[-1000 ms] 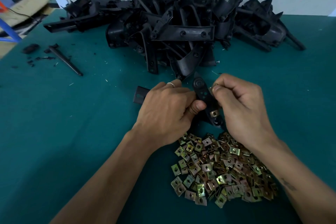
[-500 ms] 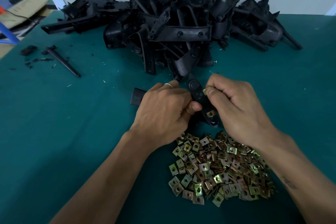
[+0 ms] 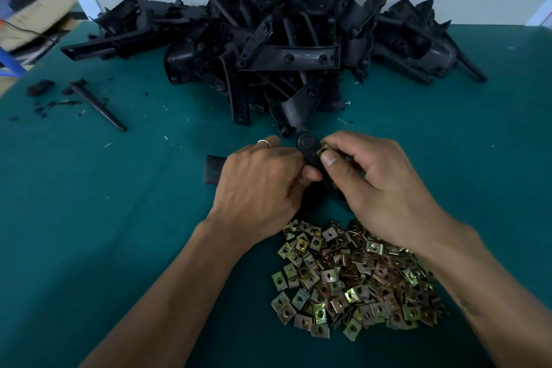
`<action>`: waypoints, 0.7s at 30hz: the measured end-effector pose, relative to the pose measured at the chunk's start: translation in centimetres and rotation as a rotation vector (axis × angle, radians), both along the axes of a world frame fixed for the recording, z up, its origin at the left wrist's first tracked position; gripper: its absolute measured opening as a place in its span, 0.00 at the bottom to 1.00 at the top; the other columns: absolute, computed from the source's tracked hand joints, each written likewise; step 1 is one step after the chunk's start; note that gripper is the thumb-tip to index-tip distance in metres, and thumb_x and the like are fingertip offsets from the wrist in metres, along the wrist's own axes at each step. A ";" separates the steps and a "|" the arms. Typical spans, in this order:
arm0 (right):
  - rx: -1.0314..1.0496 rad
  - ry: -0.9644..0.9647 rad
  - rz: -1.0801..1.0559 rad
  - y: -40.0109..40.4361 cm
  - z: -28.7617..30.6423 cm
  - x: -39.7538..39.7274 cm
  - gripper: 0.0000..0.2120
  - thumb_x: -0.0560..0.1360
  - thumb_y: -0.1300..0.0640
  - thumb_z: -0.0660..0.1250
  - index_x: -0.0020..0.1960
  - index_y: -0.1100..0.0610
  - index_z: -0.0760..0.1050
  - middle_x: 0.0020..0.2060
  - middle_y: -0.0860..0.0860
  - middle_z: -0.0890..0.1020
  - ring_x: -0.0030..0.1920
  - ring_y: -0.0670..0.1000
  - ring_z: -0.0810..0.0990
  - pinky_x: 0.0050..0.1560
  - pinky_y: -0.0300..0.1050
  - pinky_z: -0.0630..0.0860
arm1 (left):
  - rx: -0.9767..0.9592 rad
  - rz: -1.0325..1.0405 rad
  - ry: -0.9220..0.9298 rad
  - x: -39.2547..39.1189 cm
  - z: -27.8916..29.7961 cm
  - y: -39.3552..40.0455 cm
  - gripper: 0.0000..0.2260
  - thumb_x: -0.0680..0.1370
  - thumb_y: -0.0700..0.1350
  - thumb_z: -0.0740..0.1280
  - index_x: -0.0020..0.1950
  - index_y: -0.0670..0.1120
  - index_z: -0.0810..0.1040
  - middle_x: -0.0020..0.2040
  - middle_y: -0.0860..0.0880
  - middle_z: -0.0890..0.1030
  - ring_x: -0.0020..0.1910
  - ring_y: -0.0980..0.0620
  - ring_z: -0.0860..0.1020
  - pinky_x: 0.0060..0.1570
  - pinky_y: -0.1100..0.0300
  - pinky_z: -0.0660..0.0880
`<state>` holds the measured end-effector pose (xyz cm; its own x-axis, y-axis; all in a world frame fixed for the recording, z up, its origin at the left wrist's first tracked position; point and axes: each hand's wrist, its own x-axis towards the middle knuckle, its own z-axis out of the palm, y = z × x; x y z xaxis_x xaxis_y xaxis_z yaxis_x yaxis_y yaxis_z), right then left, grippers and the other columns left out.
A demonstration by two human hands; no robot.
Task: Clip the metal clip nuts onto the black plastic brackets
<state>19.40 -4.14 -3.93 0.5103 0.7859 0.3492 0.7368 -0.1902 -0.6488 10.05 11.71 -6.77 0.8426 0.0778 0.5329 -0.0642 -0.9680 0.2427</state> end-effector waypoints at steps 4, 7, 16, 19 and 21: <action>-0.082 -0.024 0.060 -0.5 0.1 0.0 0.05 0.81 0.54 0.62 0.54 0.54 0.74 0.44 0.46 0.78 0.43 0.49 0.79 0.41 0.53 0.77 | 0.024 0.070 0.089 -0.1 0.1 0.0 0.09 0.77 0.45 0.60 0.37 0.47 0.71 0.35 0.48 0.79 0.39 0.43 0.76 0.33 0.55 0.65; -0.109 -0.227 0.011 -0.4 -0.2 -0.2 0.08 0.76 0.51 0.65 0.52 0.53 0.71 0.43 0.44 0.72 0.39 0.48 0.74 0.36 0.52 0.75 | 0.069 0.046 0.130 -0.1 0.3 -0.1 0.05 0.72 0.42 0.59 0.40 0.45 0.75 0.38 0.48 0.80 0.42 0.43 0.77 0.36 0.53 0.70; 0.111 -0.416 -0.165 0.2 -1.6 -0.3 0.14 0.77 0.49 0.71 0.48 0.61 0.77 0.42 0.52 0.78 0.39 0.53 0.77 0.35 0.53 0.78 | 0.047 0.029 0.065 0.0 0.5 -0.3 0.06 0.70 0.40 0.57 0.38 0.45 0.73 0.36 0.49 0.79 0.40 0.43 0.77 0.33 0.59 0.63; 0.114 -0.517 -0.135 0.3 -1.6 -0.1 0.12 0.77 0.52 0.71 0.47 0.62 0.76 0.41 0.52 0.77 0.38 0.52 0.74 0.35 0.51 0.75 | -0.001 0.007 0.042 0.0 0.5 -0.4 0.08 0.66 0.37 0.62 0.34 0.48 0.65 0.34 0.49 0.78 0.38 0.43 0.77 0.28 0.58 0.63; 0.101 -0.585 -0.101 0.4 -1.5 0.0 0.11 0.78 0.53 0.70 0.46 0.62 0.76 0.41 0.53 0.77 0.40 0.53 0.74 0.36 0.50 0.73 | 0.000 0.008 0.008 0.0 0.5 -0.3 0.13 0.64 0.36 0.64 0.35 0.49 0.60 0.31 0.51 0.73 0.33 0.46 0.74 0.28 0.61 0.57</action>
